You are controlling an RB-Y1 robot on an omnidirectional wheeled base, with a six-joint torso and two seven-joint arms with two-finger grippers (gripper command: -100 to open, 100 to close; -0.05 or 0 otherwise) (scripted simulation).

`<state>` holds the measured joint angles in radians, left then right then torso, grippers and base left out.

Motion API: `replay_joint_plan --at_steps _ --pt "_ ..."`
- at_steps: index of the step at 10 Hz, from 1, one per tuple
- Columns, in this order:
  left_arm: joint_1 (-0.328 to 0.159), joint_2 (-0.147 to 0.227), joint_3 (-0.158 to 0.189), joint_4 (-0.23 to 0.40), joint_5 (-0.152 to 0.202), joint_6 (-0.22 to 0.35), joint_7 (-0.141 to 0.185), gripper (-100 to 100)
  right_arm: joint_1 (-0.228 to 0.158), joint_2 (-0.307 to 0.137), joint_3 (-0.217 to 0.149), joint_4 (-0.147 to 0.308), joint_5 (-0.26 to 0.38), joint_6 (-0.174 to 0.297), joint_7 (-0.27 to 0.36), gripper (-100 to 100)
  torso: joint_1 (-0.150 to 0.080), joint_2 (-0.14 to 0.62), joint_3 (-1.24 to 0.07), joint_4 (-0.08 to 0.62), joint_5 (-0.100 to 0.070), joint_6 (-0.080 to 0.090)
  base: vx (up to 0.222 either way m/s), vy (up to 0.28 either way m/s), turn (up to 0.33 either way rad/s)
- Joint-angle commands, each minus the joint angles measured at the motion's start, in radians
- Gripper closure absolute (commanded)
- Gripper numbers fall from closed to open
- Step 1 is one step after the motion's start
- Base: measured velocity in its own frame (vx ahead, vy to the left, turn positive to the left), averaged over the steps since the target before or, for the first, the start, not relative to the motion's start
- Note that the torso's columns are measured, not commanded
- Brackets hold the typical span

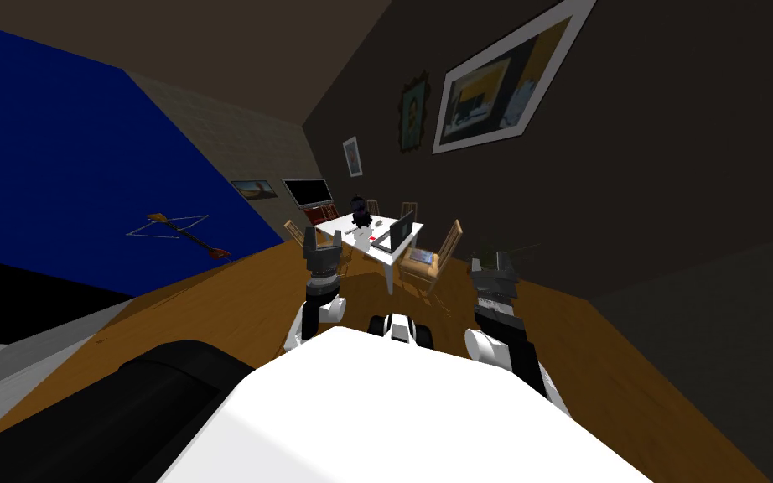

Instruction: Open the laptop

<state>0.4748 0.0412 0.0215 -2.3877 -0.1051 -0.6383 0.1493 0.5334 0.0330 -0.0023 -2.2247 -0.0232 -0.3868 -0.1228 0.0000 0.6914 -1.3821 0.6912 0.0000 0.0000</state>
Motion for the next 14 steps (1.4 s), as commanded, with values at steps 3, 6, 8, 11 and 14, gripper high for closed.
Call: replay_joint_plan --at_steps 3,6,8,11,14 --pt "0.0 0.0 0.0 0.0 0.0 0.0 0.0 0 0.01 -0.128 -0.024 0.002 0.043 0.018 0.035 -100 0.002 0.044 -0.094 0.045 0.001 0.0 0.038 0.072 -0.007" --pt "0.0 0.0 0.0 0.0 0.0 0.0 0.0 0 0.022 -0.195 -0.054 0.005 0.096 0.041 0.078 -100 0.002 0.046 -0.094 0.047 0.001 0.0 0.071 0.128 -0.01" --pt "0.0 0.0 0.0 0.0 0.0 0.0 0.0 0 0.032 -0.232 -0.078 0.007 0.138 0.058 0.112 -100 0.001 0.046 -0.095 0.047 0.0 0.0 0.099 0.164 -0.012" --pt "0.0 0.0 0.0 0.0 0.0 0.0 0.0 0 0.046 -0.282 -0.115 0.011 0.203 0.086 0.166 -100 -0.001 0.047 -0.093 0.047 0.0 0.0 0.083 0.166 -0.013" --pt "0.0 0.0 0.0 0.0 0.0 0.0 0.0 0 0.061 -0.334 -0.151 0.017 0.267 0.114 0.219 -100 0.0 0.046 -0.094 0.047 0.0 0.0 0.09 0.165 -0.012"
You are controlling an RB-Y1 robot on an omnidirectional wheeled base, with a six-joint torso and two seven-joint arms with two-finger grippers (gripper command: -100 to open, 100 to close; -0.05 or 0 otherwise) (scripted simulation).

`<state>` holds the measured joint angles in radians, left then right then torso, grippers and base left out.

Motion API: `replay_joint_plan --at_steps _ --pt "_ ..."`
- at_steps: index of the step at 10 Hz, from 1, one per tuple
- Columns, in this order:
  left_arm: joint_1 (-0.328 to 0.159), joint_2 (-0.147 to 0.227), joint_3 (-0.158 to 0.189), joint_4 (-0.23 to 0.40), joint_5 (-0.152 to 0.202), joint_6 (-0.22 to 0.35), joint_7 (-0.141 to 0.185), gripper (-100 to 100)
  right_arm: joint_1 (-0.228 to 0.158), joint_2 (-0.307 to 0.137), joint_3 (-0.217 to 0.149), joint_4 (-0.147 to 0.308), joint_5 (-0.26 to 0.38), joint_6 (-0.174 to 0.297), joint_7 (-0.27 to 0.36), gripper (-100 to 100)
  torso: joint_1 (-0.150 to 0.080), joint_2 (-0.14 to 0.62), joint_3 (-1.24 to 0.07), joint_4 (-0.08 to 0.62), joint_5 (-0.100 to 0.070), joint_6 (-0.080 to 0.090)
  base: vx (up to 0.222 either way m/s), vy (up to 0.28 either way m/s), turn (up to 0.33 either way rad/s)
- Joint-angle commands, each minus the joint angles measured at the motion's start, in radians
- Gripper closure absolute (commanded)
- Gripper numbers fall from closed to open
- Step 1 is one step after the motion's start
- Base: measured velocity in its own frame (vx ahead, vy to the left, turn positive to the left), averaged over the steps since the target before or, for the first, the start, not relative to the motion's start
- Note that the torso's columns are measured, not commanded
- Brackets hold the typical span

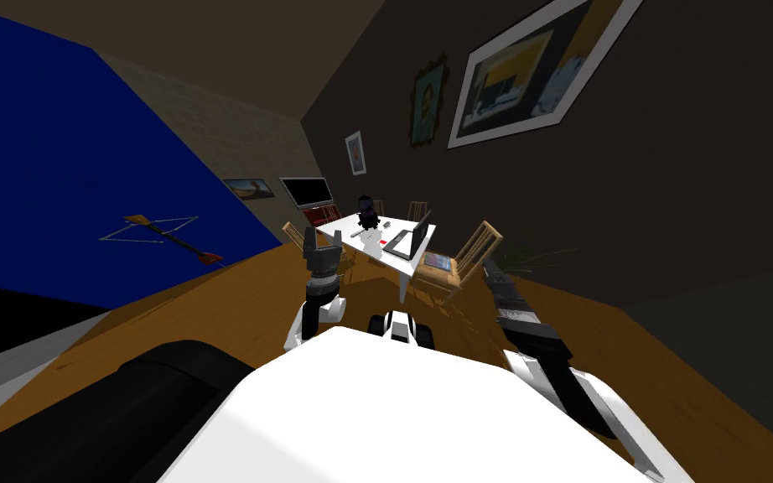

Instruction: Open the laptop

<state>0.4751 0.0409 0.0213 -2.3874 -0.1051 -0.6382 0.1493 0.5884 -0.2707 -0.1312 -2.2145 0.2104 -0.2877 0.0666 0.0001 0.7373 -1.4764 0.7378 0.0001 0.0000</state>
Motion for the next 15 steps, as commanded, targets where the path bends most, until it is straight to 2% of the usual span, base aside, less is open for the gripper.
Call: replay_joint_plan --at_steps 1,9,15 --pt "0.0 0.0 0.0 0.0 0.0 0.0 0.0 0 0.01 -0.047 -0.034 0.008 0.054 0.023 0.046 -100 0.0 -0.001 -0.001 0.0 0.0 0.0 0.085 0.151 -0.015" --pt "0.0 0.0 0.0 0.0 0.0 0.0 0.0 0 0.043 -0.184 -0.121 0.027 0.209 0.091 0.172 -100 0.0 0.001 0.0 0.0 0.0 0.0 0.081 0.149 -0.011" --pt "0.0 0.0 0.0 0.0 0.0 0.0 0.0 0 0.068 -0.333 -0.193 0.051 0.338 0.148 0.279 -100 -0.001 -0.001 -0.001 0.0 0.0 0.0 0.088 0.157 -0.012"
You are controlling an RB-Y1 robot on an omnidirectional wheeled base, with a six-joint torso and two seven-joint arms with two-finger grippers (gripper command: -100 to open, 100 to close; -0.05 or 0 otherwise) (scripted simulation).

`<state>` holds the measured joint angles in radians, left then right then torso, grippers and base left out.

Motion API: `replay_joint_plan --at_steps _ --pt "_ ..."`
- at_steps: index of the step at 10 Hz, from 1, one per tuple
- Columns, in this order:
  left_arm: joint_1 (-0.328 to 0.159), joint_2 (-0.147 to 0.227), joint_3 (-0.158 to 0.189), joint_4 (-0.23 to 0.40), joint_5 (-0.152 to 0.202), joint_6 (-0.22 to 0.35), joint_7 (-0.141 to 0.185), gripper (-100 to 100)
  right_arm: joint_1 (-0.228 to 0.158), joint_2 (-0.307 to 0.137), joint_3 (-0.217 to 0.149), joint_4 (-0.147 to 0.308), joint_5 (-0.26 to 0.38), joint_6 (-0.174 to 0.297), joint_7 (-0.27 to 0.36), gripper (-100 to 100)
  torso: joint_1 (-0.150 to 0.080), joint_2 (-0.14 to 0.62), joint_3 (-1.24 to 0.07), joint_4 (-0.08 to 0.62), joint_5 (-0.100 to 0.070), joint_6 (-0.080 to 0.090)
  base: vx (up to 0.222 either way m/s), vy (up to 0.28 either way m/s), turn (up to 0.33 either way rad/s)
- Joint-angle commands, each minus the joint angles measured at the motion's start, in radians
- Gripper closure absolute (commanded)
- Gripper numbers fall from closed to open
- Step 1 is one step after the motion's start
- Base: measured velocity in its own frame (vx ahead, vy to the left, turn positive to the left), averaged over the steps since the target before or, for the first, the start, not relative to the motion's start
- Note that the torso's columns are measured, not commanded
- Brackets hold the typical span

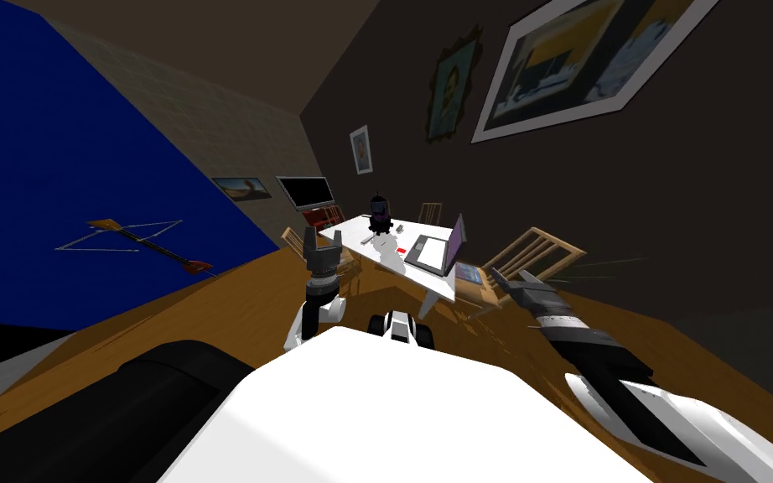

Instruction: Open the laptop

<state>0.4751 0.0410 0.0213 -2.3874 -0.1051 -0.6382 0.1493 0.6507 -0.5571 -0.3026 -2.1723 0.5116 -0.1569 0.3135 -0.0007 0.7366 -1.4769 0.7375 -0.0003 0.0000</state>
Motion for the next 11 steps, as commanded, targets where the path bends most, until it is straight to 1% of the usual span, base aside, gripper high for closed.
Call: replay_joint_plan --at_steps 1,5,9,10,11 --pt "0.0 0.0 0.0 0.0 0.0 0.0 0.0 0 0.011 -0.075 -0.035 0.013 0.059 0.027 0.051 -100 0.001 0.001 0.0 0.0 0.0 0.0 0.079 0.167 -0.014" --pt "0.0 0.0 0.0 0.0 0.0 0.0 0.0 0 0.028 -0.189 -0.085 0.032 0.149 0.068 0.124 -100 0.001 0.002 0.001 0.001 0.0 0.0 0.088 0.182 -0.013" --pt "0.0 0.0 0.0 0.0 0.0 0.0 0.0 0 0.044 -0.282 -0.132 0.049 0.231 0.105 0.192 -100 -0.002 0.001 0.0 0.0 0.0 0.0 0.082 0.155 -0.012" --pt "0.0 0.0 0.0 0.0 0.0 0.0 0.0 0 0.047 -0.295 -0.14 0.052 0.247 0.112 0.205 -100 0.0 0.001 0.001 0.0 0.0 0.0 0.082 0.156 -0.011" --pt "0.0 0.0 0.0 0.0 0.0 0.0 0.0 0 0.044 -0.286 -0.131 0.048 0.235 0.109 0.194 -100 0.001 0.001 0.001 0.0 0.0 0.0 0.039 0.072 -0.006"
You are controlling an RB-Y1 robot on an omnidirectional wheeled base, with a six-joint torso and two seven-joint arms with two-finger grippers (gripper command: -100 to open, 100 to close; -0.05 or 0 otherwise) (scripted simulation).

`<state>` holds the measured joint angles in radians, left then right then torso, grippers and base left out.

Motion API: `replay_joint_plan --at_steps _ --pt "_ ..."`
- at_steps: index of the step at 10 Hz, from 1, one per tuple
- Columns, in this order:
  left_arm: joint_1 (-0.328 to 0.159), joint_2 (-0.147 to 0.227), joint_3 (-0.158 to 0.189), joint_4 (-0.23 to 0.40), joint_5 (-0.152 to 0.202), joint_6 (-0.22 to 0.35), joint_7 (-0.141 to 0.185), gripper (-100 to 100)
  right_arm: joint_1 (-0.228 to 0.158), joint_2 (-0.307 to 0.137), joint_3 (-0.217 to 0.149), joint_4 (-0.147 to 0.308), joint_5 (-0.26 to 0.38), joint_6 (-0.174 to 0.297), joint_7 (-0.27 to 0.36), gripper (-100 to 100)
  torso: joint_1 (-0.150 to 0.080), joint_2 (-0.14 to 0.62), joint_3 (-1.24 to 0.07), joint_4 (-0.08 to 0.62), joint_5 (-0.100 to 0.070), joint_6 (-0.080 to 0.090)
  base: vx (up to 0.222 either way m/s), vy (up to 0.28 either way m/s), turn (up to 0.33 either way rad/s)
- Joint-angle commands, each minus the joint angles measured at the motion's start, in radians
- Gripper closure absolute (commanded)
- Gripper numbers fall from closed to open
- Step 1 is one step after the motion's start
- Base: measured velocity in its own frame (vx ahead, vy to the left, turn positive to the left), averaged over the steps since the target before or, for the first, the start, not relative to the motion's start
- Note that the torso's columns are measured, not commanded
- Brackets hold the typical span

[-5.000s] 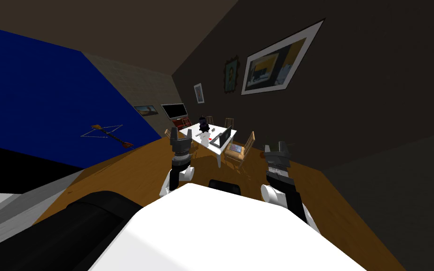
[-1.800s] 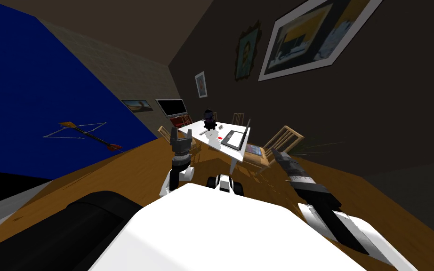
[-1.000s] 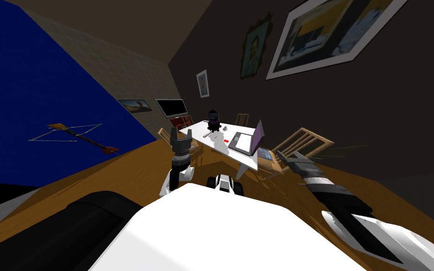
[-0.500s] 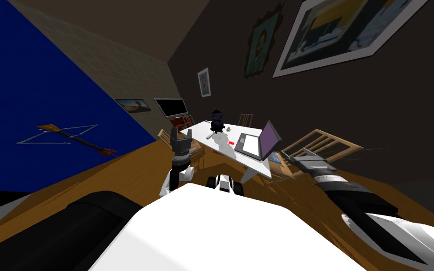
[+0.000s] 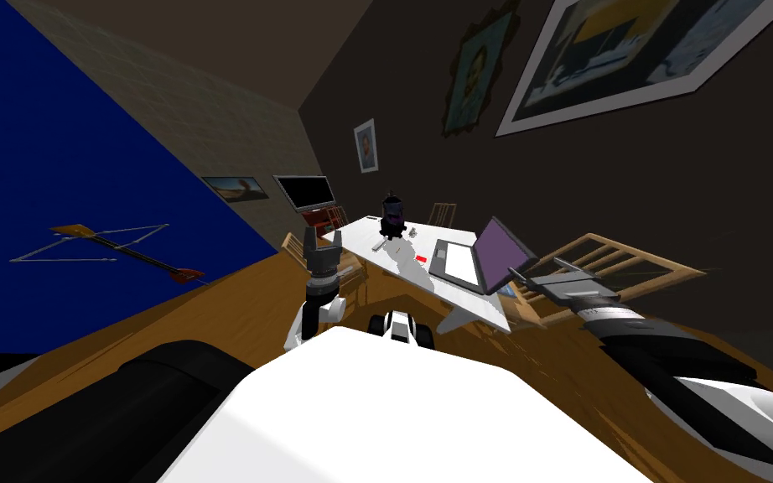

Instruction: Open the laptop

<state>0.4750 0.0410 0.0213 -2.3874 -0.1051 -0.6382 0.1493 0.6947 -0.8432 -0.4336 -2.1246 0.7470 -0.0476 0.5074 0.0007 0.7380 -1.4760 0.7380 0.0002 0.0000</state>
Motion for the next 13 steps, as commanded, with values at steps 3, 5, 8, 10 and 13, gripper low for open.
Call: replay_joint_plan --at_steps 3,5,8,10,13 --pt "0.0 0.0 0.0 0.0 0.0 0.0 0.0 0 0.046 -0.033 -0.018 -0.019 0.027 0.014 0.022 100 -0.004 0.002 0.002 0.0 -0.002 -0.001 0.028 0.028 -0.025" --pt "0.0 0.0 0.0 0.0 0.0 0.0 0.0 0 0.093 -0.065 -0.032 -0.039 0.052 0.024 0.042 100 0.004 -0.005 -0.003 -0.004 0.001 0.001 0.102 0.138 -0.078" --pt "0.0 0.0 0.0 0.0 0.0 0.0 0.0 0 0.164 -0.112 -0.053 -0.069 0.089 0.038 0.071 100 -0.002 -0.005 -0.003 -0.003 -0.001 -0.003 0.103 0.117 -0.054" --pt "0.0 0.0 0.0 0.0 0.0 0.0 0.0 0 0.211 -0.144 -0.068 -0.089 0.114 0.048 0.09 100 -0.002 0.0 0.0 0.0 -0.001 0.0 0.088 0.115 -0.049" --pt "0.0 0.0 0.0 0.0 0.0 0.0 0.0 0 0.238 -0.158 -0.056 -0.083 0.16 0.06 0.133 100 -0.003 0.004 0.002 0.002 0.0 0.0 0.06 0.087 -0.019"
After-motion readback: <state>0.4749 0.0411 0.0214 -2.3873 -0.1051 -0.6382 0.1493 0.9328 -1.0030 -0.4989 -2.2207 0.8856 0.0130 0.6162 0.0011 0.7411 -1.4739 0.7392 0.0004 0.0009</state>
